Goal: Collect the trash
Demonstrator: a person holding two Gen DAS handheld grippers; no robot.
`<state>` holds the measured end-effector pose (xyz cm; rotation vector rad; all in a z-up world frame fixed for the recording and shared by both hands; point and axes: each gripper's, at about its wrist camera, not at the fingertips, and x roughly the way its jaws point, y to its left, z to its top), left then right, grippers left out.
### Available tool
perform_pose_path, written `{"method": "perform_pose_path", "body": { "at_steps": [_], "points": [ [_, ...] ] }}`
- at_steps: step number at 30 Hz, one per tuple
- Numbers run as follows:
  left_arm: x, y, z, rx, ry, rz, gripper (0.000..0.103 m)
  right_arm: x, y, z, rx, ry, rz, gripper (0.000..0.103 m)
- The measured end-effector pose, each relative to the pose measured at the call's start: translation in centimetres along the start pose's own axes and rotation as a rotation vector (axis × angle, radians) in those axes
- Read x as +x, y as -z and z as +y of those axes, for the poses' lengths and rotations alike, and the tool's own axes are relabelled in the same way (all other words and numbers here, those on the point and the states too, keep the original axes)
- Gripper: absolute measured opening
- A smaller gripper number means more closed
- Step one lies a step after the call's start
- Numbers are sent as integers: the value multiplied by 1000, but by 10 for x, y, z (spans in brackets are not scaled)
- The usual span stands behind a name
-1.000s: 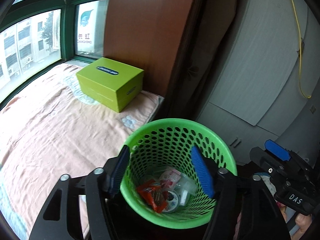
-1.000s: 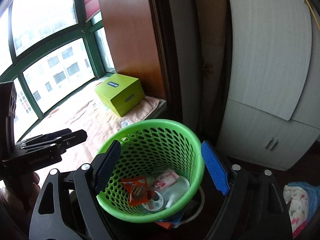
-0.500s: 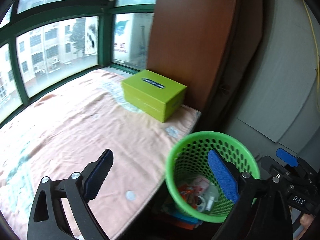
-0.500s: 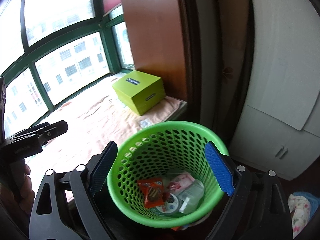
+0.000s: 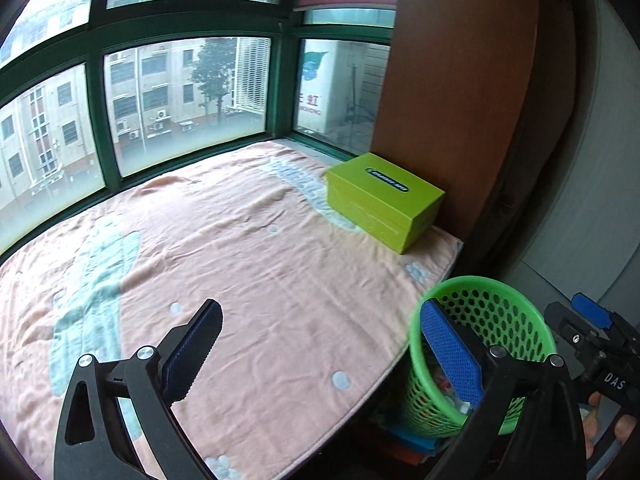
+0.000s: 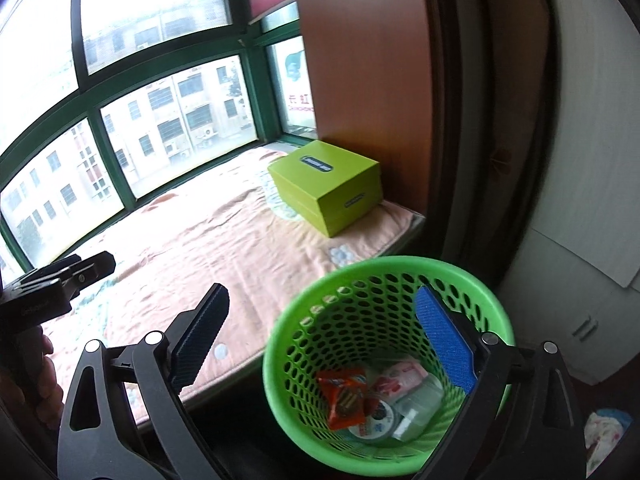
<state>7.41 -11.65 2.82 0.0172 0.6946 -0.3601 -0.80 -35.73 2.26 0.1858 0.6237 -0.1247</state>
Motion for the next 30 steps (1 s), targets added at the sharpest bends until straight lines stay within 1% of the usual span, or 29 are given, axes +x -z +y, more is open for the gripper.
{"method": "perform_pose_path", "body": {
  "at_steps": [9, 17, 26, 30],
  "points": [
    [-9, 6, 30, -47, -96, -17, 96, 15, -5, 27, -38, -57, 7, 94],
    [-16, 11, 53, -86, -149, -16, 96, 25, -8, 50, -75, -84, 16, 94],
    [-27, 13, 76, -118, -213, -39, 96, 32, -11, 72, -108, -109, 19, 94],
    [-31, 14, 80, -116, -243, -46, 96, 35, -11, 81, -118, -124, 22, 95]
  ]
}}
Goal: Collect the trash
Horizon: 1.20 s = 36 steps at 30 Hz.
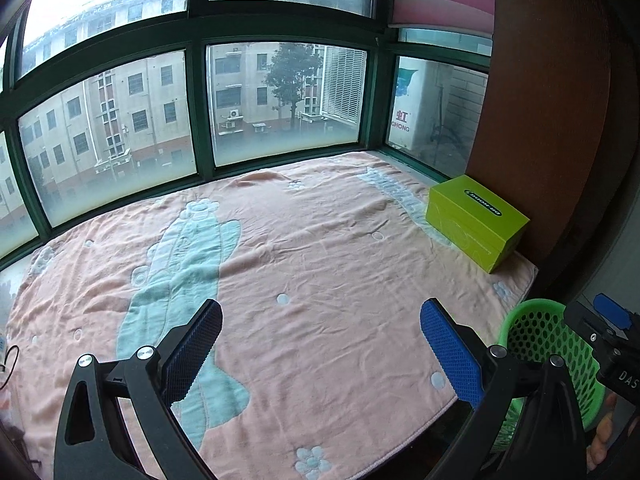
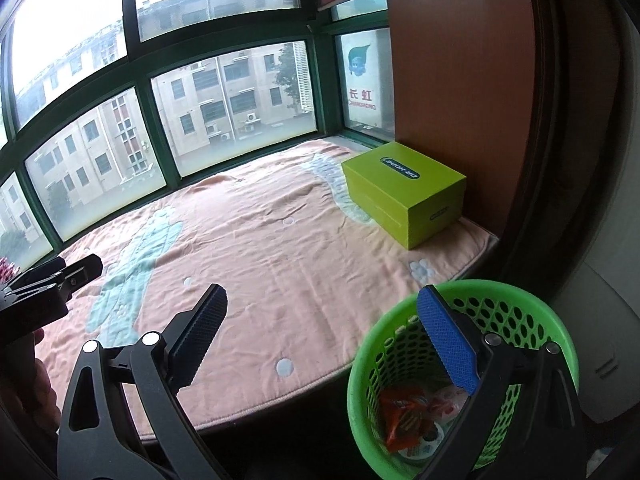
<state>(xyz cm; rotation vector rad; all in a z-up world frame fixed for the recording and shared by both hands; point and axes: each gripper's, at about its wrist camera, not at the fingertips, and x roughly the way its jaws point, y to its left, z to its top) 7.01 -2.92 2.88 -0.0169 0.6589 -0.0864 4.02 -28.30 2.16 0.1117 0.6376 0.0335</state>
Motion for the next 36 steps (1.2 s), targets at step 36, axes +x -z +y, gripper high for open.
{"method": "perform_pose_path", "body": {
  "at_steps": [36],
  "points": [
    [-2, 5, 15, -27, -49, -1, 96, 4, 4, 15, -16, -18, 5, 96]
  ]
}}
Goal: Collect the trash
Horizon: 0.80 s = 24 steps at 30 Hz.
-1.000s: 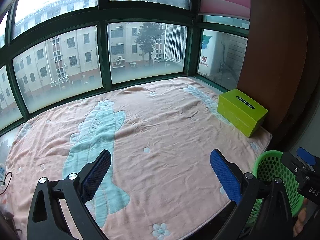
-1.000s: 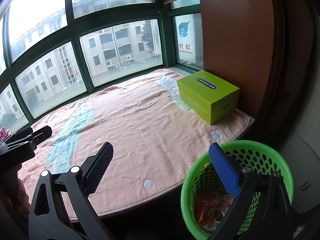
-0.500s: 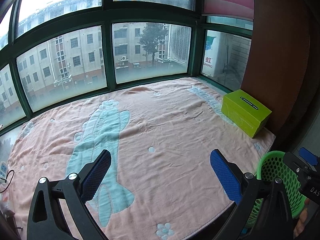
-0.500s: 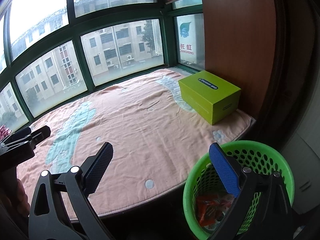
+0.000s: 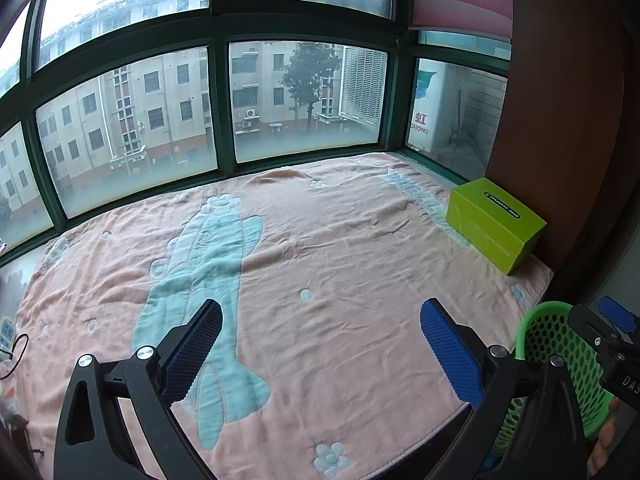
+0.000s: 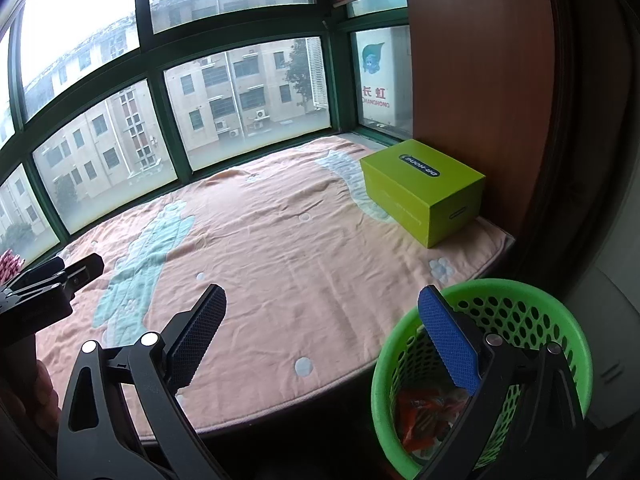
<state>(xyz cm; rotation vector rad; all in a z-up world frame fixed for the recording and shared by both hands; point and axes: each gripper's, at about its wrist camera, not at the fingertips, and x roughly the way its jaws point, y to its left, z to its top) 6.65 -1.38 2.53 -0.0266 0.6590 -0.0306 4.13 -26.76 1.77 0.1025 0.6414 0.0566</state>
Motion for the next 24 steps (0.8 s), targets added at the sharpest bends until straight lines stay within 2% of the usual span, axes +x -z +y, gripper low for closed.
{"method": "perform_pose_path", "body": {
  "at_steps": [24],
  "points": [
    [3, 2, 4, -10, -7, 8, 96, 2, 7, 5, 3, -3, 3, 96]
  ]
}}
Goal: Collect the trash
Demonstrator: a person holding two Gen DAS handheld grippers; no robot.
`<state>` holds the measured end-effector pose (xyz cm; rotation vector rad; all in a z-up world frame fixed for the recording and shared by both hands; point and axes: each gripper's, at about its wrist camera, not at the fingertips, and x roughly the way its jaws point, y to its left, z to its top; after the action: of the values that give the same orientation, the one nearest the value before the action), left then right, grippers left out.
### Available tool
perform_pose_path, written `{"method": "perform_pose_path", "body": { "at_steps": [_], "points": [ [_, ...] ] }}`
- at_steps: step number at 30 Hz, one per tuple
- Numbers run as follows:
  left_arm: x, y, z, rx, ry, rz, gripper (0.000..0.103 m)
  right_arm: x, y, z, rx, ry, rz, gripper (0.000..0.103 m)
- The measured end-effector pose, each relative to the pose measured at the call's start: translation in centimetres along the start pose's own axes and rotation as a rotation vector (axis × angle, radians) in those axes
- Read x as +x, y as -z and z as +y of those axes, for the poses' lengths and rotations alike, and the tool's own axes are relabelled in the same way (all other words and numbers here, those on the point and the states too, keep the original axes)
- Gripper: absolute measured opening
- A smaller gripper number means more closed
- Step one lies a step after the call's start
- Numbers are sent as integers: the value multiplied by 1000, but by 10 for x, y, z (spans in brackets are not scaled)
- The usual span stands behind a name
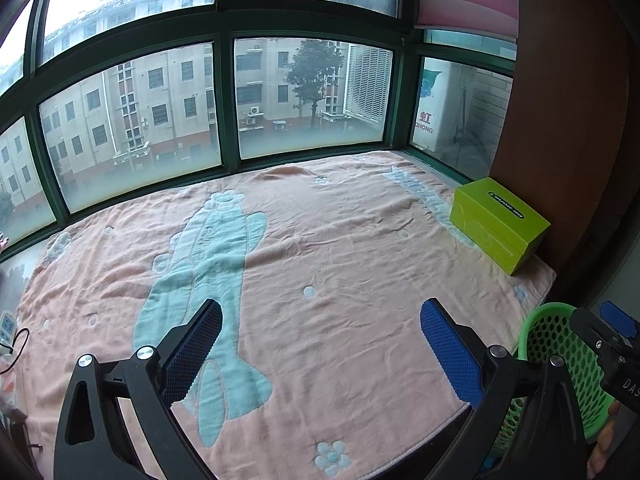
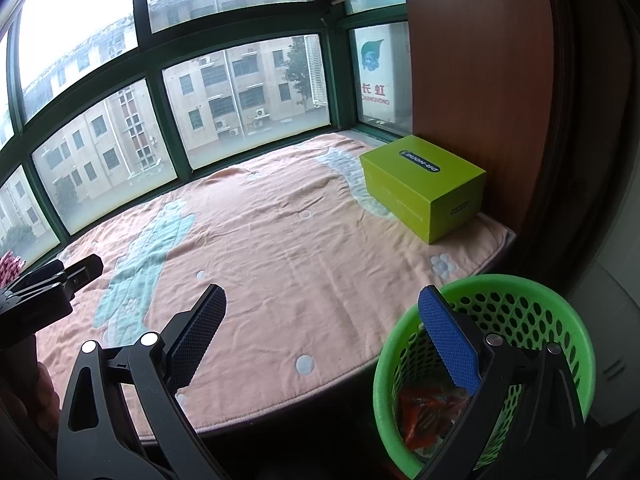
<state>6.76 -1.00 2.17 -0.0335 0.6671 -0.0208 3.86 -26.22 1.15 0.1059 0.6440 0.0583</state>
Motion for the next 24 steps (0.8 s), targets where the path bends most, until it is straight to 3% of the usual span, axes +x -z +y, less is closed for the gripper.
{"method": "perform_pose_path", "body": {
  "at_steps": [24],
  "points": [
    [-1, 2, 2, -9, -30, -12, 96, 0, 0, 2, -9, 6, -3, 96]
  ]
}}
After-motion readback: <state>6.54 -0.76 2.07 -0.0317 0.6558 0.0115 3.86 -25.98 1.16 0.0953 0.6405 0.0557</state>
